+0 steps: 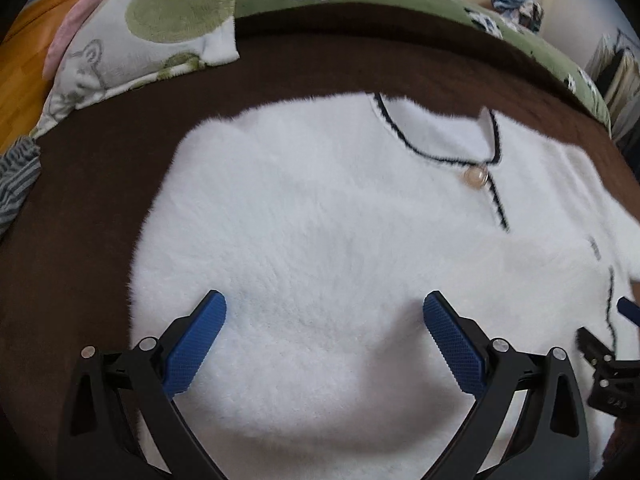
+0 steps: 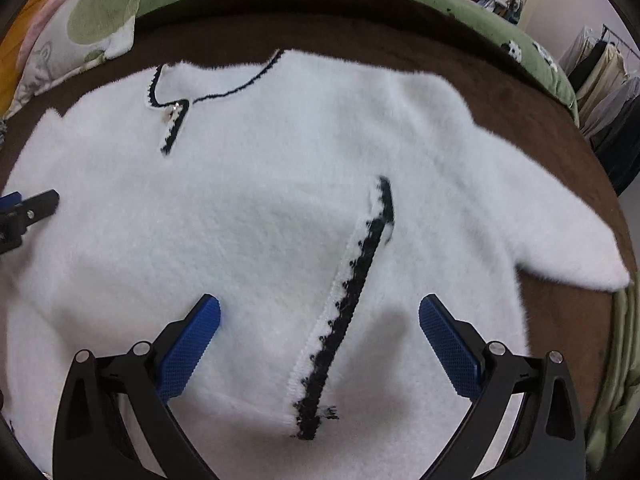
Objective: Fold large clothes
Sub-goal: 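Move the right gripper to the other sleeve cuff and grasp it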
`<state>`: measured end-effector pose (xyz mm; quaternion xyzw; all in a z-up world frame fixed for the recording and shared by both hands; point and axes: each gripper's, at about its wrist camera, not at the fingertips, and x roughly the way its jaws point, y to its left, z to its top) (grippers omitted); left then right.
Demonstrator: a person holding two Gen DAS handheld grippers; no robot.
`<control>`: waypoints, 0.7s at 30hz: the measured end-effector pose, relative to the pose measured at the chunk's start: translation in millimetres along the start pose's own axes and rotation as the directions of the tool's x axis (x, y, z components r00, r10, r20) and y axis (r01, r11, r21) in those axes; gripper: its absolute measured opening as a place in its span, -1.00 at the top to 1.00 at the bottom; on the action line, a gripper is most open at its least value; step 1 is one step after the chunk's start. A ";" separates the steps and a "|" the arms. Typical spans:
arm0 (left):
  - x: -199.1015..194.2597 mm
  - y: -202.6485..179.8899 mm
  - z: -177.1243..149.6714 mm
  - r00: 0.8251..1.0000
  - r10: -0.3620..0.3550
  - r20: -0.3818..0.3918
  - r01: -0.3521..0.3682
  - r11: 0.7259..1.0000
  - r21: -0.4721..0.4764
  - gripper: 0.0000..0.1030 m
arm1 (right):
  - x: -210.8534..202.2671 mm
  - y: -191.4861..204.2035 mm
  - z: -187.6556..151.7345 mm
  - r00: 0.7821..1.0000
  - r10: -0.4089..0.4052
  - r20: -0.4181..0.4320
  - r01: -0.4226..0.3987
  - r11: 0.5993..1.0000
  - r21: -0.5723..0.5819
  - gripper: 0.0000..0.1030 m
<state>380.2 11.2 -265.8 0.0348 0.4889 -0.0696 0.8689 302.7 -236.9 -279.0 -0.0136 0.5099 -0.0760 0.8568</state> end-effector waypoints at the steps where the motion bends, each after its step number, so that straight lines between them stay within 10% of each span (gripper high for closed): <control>1: 0.5 -1.4 -2.1 1.000 0.004 0.002 -0.004 1.000 0.006 -0.87 | 1.5 -2.2 -1.3 1.000 0.013 0.003 -0.013 1.000 0.011 -0.90; 21: -1.8 -4.2 1.1 1.000 -0.010 0.001 0.010 1.000 0.006 -0.87 | -15.9 -12.4 -4.4 0.995 0.040 0.094 -0.043 0.999 0.027 -0.90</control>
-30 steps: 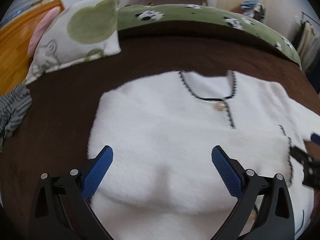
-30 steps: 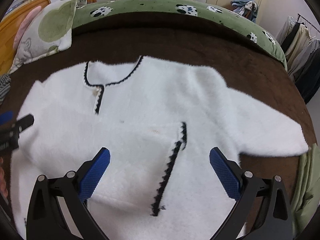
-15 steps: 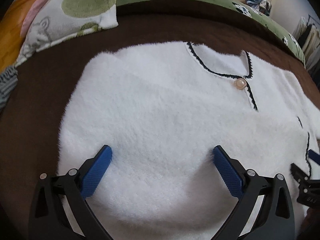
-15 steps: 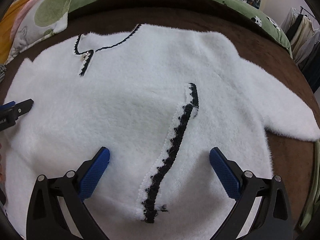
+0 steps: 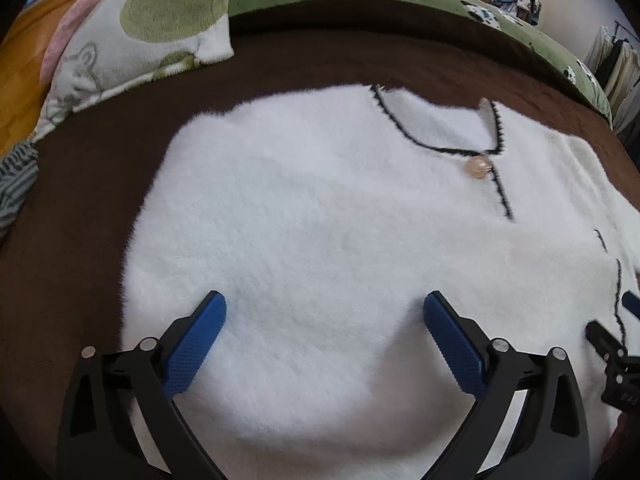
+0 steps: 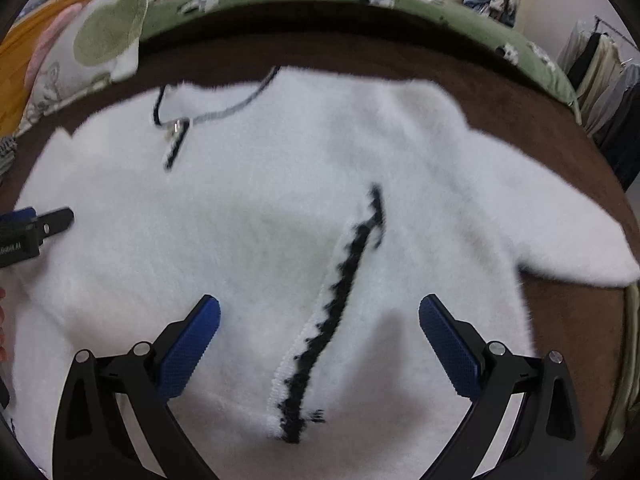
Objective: Fold large clothes
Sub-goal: 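Move the right gripper to the other sleeve cuff and grasp it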
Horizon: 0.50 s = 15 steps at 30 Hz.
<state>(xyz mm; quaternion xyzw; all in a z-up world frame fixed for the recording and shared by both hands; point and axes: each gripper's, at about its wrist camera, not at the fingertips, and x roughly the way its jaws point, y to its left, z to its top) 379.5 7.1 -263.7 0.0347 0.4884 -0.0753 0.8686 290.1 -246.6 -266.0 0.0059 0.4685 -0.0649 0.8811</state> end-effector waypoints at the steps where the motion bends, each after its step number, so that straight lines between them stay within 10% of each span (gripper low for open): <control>1: -5.0 -3.6 1.0 1.000 -0.009 0.004 0.009 1.000 0.002 -0.87 | -6.0 -5.2 3.2 1.000 0.009 0.010 -0.010 1.000 0.013 -0.90; 15: -61.5 -136.2 29.5 0.986 -0.150 0.069 0.144 0.986 0.086 -0.87 | -69.4 -201.3 52.1 0.995 -0.044 0.084 0.028 0.983 0.181 -0.90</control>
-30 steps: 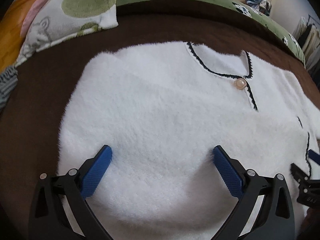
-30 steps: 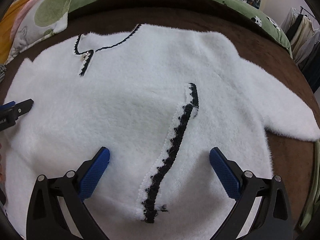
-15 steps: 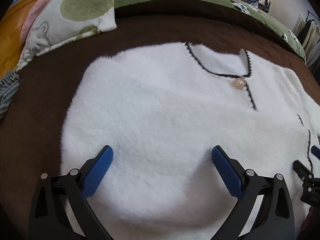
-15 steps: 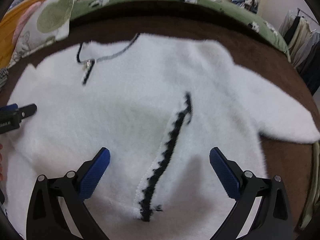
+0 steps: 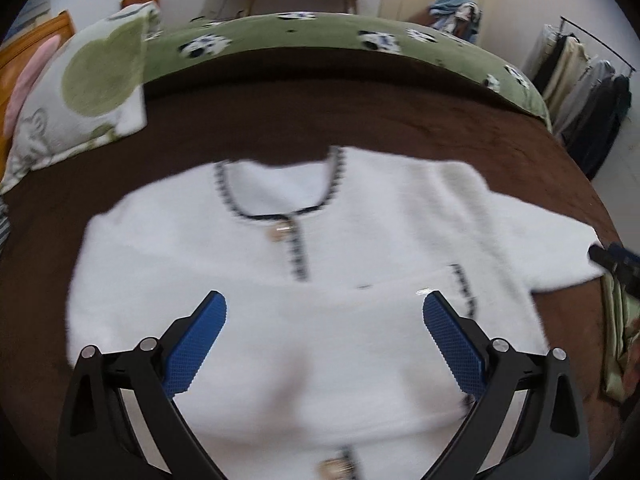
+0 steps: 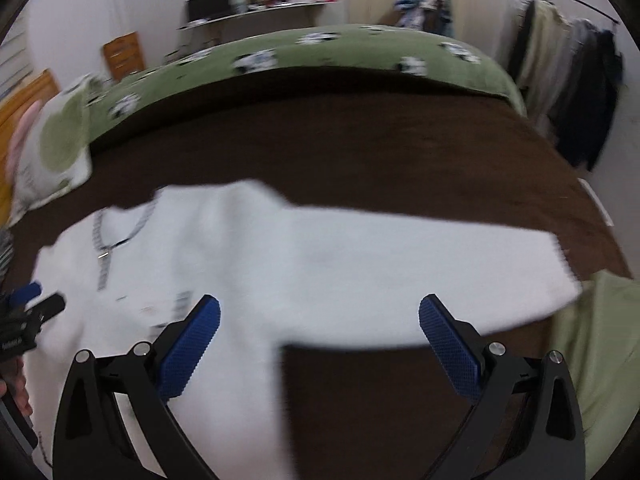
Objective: Fold large clothes
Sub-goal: 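Move the right gripper to the other sleeve cuff and grasp it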
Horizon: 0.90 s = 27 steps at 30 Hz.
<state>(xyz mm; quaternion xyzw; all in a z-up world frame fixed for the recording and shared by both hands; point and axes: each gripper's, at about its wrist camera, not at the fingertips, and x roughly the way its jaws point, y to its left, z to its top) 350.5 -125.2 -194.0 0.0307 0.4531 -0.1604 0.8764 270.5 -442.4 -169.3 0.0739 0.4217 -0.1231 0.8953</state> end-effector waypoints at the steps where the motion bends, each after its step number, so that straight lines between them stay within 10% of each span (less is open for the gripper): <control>1: 4.1 -8.8 0.1 1.000 -0.008 -0.005 0.008 1.000 0.003 -0.87 | 0.7 -16.7 4.3 1.000 -0.019 0.003 0.019 1.000 0.009 -0.90; 16: 96.5 -105.9 -20.8 0.994 0.035 -0.101 -0.025 0.995 0.100 -0.88 | 47.7 -219.3 -4.0 0.980 -0.161 -0.115 0.179 0.968 0.176 -0.90; 27: 98.5 -107.8 -27.9 0.998 0.044 -0.053 -0.037 0.992 0.123 -0.88 | 79.9 -282.4 -17.7 0.989 0.012 -0.149 0.051 0.911 0.409 -0.90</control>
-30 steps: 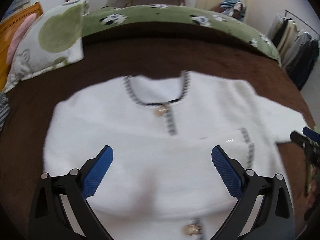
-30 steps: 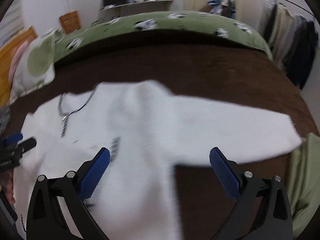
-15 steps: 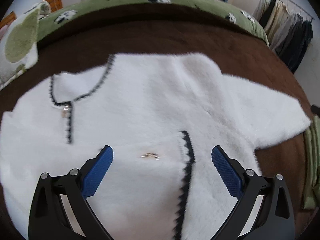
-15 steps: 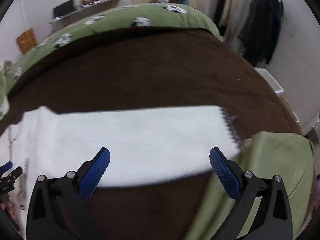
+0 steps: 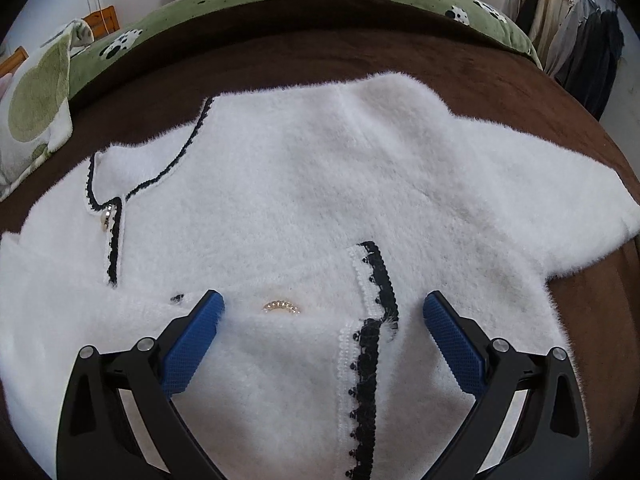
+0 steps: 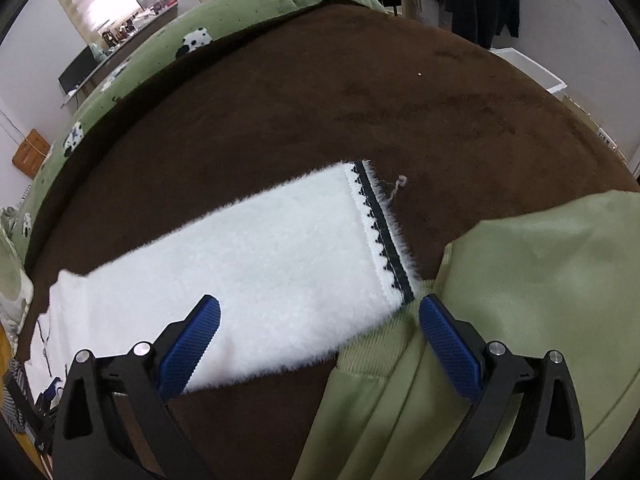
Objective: Fold large clothes
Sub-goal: 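Move the right gripper to the other sleeve cuff and grasp it, then lift the sleeve with the right gripper and fold it across the body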
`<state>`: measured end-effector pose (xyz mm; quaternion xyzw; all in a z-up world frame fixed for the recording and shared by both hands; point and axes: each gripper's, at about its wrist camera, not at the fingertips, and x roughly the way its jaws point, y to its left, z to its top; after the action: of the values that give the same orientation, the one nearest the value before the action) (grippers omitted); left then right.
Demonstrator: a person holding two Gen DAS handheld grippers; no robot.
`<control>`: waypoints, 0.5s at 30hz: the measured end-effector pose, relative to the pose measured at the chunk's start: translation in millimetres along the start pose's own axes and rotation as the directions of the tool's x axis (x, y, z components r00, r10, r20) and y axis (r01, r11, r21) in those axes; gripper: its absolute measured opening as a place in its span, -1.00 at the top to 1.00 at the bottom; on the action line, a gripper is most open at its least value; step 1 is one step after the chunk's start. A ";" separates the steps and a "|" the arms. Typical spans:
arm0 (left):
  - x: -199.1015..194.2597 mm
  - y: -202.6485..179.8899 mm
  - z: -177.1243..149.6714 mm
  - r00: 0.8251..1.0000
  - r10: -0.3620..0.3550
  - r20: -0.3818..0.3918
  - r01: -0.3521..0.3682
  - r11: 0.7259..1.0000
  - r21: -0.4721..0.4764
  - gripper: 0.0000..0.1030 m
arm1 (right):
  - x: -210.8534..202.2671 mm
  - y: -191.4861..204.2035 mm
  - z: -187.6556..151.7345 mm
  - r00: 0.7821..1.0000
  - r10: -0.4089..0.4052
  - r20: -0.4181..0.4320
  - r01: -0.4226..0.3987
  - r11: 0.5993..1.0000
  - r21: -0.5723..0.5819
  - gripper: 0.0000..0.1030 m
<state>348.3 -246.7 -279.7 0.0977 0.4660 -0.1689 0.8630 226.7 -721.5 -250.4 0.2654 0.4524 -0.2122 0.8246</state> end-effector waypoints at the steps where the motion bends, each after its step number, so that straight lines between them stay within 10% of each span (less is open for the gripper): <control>1: 0.1 -0.5 -0.4 1.000 0.001 0.002 -0.001 1.000 0.000 -0.88 | 3.6 1.1 1.7 1.000 -0.005 -0.008 0.005 1.000 0.002 -0.90; 10: 0.6 -0.7 -2.1 1.000 0.005 0.015 -0.005 1.000 0.002 -0.89 | 30.5 3.4 13.9 0.996 -0.088 -0.023 0.088 0.996 0.001 -0.86; 15: 0.2 -0.9 -3.0 1.000 0.004 0.023 -0.004 1.000 -0.002 -0.89 | 32.2 3.1 13.2 0.984 -0.180 0.011 0.179 0.984 0.021 0.19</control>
<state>345.8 -246.6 -281.5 0.0960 0.4561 -0.1678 0.8687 253.1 -731.0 -271.3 0.2305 0.4670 -0.2919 0.8022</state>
